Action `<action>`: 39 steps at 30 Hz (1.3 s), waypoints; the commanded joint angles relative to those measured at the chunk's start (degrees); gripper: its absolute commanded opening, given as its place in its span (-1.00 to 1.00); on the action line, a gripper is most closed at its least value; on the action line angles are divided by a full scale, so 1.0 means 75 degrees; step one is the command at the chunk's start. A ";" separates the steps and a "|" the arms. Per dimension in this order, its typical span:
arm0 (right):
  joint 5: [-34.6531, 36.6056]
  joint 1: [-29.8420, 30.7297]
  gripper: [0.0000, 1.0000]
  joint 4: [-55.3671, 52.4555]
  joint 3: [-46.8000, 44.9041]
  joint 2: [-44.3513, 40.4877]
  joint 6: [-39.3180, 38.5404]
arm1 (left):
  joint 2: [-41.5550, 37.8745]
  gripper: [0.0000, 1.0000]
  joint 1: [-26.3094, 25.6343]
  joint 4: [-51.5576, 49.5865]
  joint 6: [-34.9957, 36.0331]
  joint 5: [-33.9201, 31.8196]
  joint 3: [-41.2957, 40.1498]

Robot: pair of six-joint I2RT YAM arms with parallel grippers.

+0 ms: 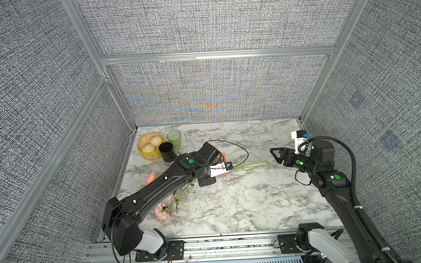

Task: Wrap bouquets with tape
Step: Wrap the tape around the bouquet.

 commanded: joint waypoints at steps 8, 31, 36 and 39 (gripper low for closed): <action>-0.1694 0.1700 0.45 0.2995 -0.1734 -0.1629 -0.5204 | 0.0749 -1.00 0.0256 -0.0368 0.0031 0.0225 0.0648; -0.2947 0.2265 0.38 -0.1785 0.2074 0.3656 -1.0229 | 0.0907 -1.00 0.0350 -0.0848 0.0680 0.0804 0.0949; -0.2263 0.2473 0.24 -0.1931 0.2195 0.3964 -1.0436 | 0.0884 -1.00 0.0377 -0.0843 0.0669 0.0909 0.1015; -0.1878 0.2585 0.10 -0.1693 0.2107 0.4014 -1.0447 | 0.0864 -1.00 0.0413 -0.0831 0.0680 0.1006 0.1009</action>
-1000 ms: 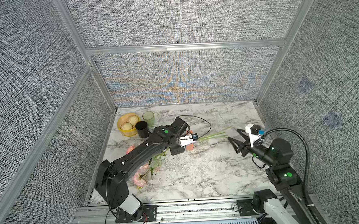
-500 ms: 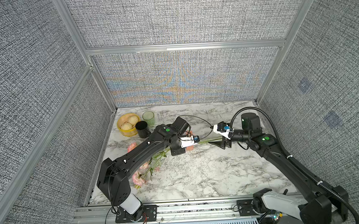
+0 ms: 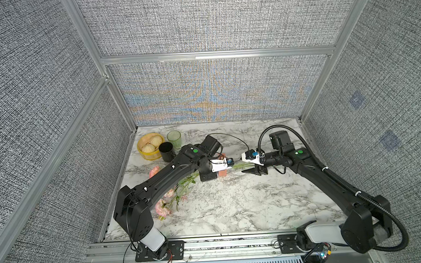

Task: Wrap bouquets with tape
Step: Wrap the tape around the bouquet.

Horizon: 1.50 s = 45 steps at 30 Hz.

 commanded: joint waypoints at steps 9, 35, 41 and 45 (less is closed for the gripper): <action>0.1264 0.0386 -0.58 0.1156 -0.0419 0.0064 -0.0034 | -0.0127 -1.00 0.0079 0.0041 0.0065 0.0302 0.0020; 0.2892 0.1144 -1.00 0.4238 -0.1465 -0.0533 -0.0383 | -0.2590 0.99 0.0593 0.2158 -0.0564 0.0608 -0.1368; 0.2956 0.1157 -1.00 0.4027 -0.1168 -0.0451 -0.0174 | -0.3104 1.00 0.0677 0.2244 -0.0451 0.1015 -0.1579; 0.2948 0.1159 -1.00 0.4197 -0.1230 -0.0463 -0.0410 | -0.3315 1.00 0.0711 0.2659 -0.0414 0.0888 -0.1838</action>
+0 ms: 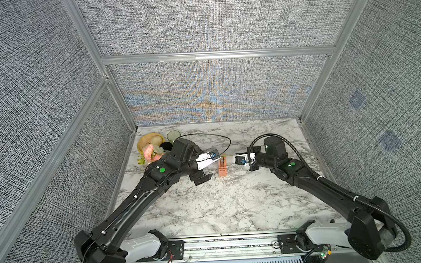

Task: Wrap bouquets with tape
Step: Wrap the tape around the bouquet.

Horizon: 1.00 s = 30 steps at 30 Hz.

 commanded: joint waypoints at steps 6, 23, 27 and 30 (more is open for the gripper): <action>0.0042 0.0091 -1.00 0.1267 -0.0385 -0.0212 -0.0769 | 0.0081 1.00 0.0347 0.0662 0.0407 0.0023 0.0049; 0.0466 0.0186 -1.00 0.5668 -0.1994 -0.0116 -0.2598 | 0.2582 0.57 0.1345 -0.2471 0.1774 0.2832 0.1720; 0.0617 0.0186 -1.00 0.5887 -0.2112 -0.0035 -0.3077 | 0.2766 0.24 0.1434 -0.2735 0.1830 0.2975 0.1918; 0.0768 0.0186 -1.00 0.5915 -0.2081 0.0029 -0.3122 | 0.2798 -0.45 0.1451 -0.2749 0.1790 0.2937 0.1954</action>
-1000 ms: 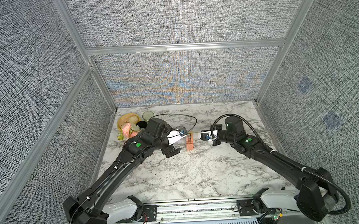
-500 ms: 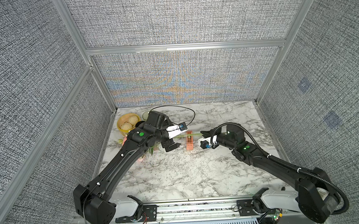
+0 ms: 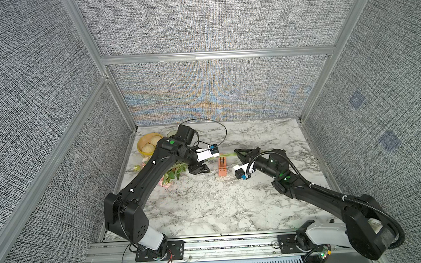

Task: Wrap bouquets with tape
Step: Wrap the tape around the bouquet, then tear off the tape using the Tape Cutter.

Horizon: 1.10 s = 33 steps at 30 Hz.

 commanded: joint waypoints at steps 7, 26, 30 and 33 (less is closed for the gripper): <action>0.0103 0.0073 -0.16 -0.1986 0.0499 -0.0654 0.0952 | 0.0069 -1.00 0.0022 -0.0235 -0.0181 -0.0426 0.0227; -0.1541 0.0646 0.69 -0.1905 -0.0319 -0.0924 0.9207 | 0.1151 -1.00 0.0020 -0.2629 0.0053 0.0437 0.2259; -0.1522 0.0707 0.67 0.0583 -0.0254 0.0532 1.0533 | 0.1090 -1.00 0.0020 -0.2604 0.0095 0.0691 0.2175; -0.1636 0.0835 0.67 0.1795 -0.0107 0.1340 1.0908 | 0.1089 -1.00 0.0020 -0.2523 0.0099 0.0835 0.2178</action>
